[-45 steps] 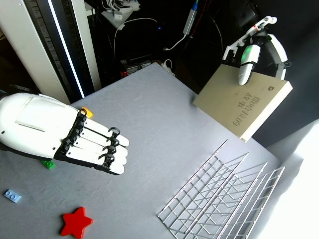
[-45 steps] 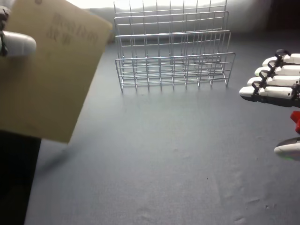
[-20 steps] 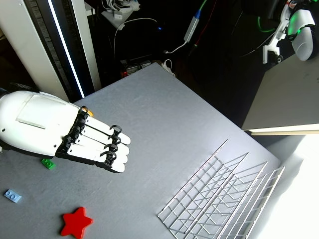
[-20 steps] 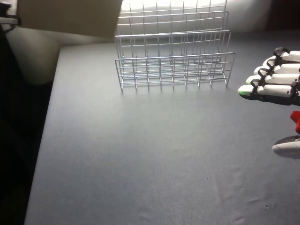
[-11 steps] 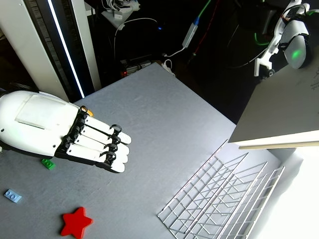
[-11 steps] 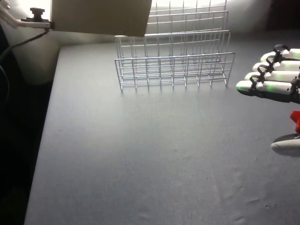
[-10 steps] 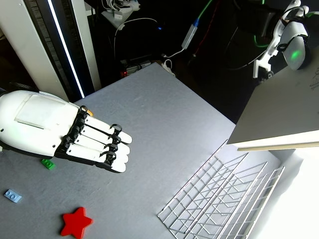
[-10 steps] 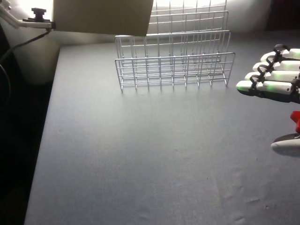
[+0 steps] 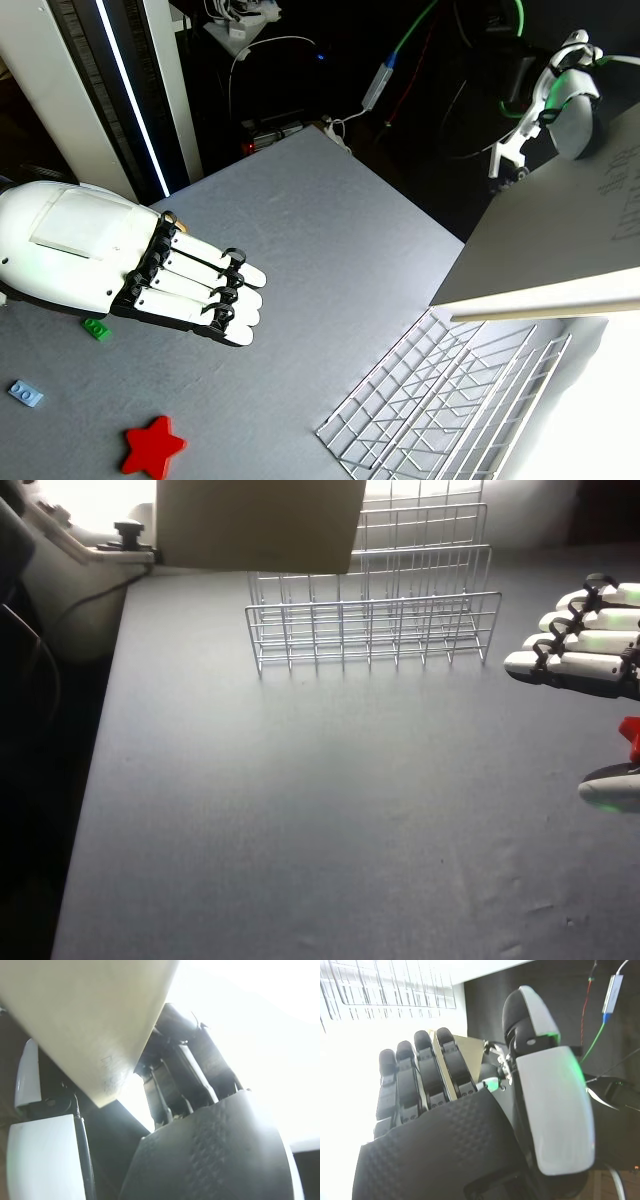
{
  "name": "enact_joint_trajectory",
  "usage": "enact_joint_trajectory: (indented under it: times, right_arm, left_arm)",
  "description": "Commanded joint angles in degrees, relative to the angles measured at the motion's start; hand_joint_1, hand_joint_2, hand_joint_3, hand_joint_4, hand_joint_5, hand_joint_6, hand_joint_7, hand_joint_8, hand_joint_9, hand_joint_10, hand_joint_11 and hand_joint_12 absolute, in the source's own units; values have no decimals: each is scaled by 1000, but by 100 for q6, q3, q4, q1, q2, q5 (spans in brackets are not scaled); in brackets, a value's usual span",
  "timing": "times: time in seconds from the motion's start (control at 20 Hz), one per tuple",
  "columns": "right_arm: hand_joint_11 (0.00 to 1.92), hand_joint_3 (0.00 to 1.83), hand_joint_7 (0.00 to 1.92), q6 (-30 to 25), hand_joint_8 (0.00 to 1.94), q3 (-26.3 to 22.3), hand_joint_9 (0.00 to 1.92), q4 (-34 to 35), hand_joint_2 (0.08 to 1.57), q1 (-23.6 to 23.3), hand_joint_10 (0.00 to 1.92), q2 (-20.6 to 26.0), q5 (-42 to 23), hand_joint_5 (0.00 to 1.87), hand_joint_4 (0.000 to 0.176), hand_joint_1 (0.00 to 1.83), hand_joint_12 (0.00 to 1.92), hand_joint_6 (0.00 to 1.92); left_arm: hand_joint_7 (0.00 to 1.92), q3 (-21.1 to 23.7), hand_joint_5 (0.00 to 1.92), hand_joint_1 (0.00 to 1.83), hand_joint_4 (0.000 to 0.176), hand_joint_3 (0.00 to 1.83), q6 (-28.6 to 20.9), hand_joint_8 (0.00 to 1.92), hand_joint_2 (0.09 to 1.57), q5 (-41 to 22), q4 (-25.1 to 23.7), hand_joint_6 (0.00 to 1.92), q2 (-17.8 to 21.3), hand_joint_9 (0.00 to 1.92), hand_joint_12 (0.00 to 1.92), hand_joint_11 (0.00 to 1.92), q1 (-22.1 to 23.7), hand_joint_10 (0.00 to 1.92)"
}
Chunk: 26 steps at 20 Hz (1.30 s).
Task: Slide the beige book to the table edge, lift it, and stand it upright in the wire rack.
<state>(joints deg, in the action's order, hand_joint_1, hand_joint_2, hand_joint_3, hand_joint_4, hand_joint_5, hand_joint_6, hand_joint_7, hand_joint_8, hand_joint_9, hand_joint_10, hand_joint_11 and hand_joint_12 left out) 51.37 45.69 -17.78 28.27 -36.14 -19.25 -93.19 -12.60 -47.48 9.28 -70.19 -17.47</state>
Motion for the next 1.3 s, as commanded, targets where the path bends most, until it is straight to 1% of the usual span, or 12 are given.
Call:
enact_joint_trajectory:
  times: [0.0,0.05,0.35,0.5,0.55,0.6,0.7,0.75,0.8,0.85,1.05,1.25]
  right_arm:
    - [0,0,162,22,0,-6,126,90,1201,-81,1,39,-612,131,0,199,302,3]
    - [0,0,164,22,1,-5,136,90,1196,-81,3,39,-613,124,0,190,358,2]
    - [0,0,160,23,1,-4,153,90,1197,-81,3,40,-641,129,0,213,344,4]
    - [0,2,127,24,1,-4,112,90,1206,-81,1,40,-652,88,0,175,194,1]
    - [0,0,145,25,3,-4,128,90,1198,-81,5,40,-652,106,0,186,252,5]
    - [0,1,121,27,2,-4,103,90,1202,-81,3,40,-652,92,0,177,195,3]
    - [0,1,128,28,5,-4,114,90,1205,-81,7,40,-652,110,0,175,202,8]
    - [0,2,135,28,7,-4,120,90,1208,-81,8,40,-652,114,0,185,203,8]
    - [0,1,136,28,6,-4,117,90,1205,-81,7,40,-652,109,0,183,204,6]
    - [0,0,147,28,4,-4,136,90,1194,-81,7,40,-652,123,0,195,287,5]
    - [0,0,149,28,2,-4,139,91,1200,-82,3,40,-660,118,0,196,260,4]
    - [0,0,165,28,4,-4,157,91,1195,-82,4,39,-665,142,0,215,331,6]
  left_arm:
    - [867,-61,703,1215,0,1,-123,1475,1228,-764,141,1203,4,1009,1757,846,15,1549]
    - [854,-91,686,1210,0,4,-123,1495,1236,-793,151,1228,-36,1002,1760,831,-10,1547]
    - [857,-341,698,1213,0,0,-166,1489,1233,-950,152,1204,-257,1005,1751,849,-73,1547]
    - [849,-411,684,1209,0,2,-173,1502,1239,-1036,152,1220,-298,1002,1751,859,-127,1538]
    - [863,-436,702,1214,0,0,-186,1478,1231,-1096,152,1199,-309,1000,1754,854,-158,1527]
    - [872,-453,710,1218,0,0,-206,1462,1226,-1124,152,1186,-319,1002,1751,852,-182,1518]
    - [868,-506,712,1217,0,0,-258,1468,1226,-1167,152,1181,-360,986,1764,840,-218,1531]
    - [876,-533,708,1218,0,0,-269,1442,1224,-1189,152,1200,-384,959,1746,820,-225,1495]
    - [882,-582,713,1219,0,0,-299,1434,1221,-1215,152,1192,-433,976,1726,838,-227,1479]
    - [881,-630,714,1219,0,0,-320,1440,1221,-1242,150,1185,-476,988,1718,847,-226,1476]
    - [871,-843,702,1214,0,1,-428,1454,1227,-1324,145,1208,-694,979,1747,839,-226,1504]
    - [880,-905,709,1216,0,1,-482,1441,1223,-1407,146,1206,-800,1016,1739,885,-285,1512]
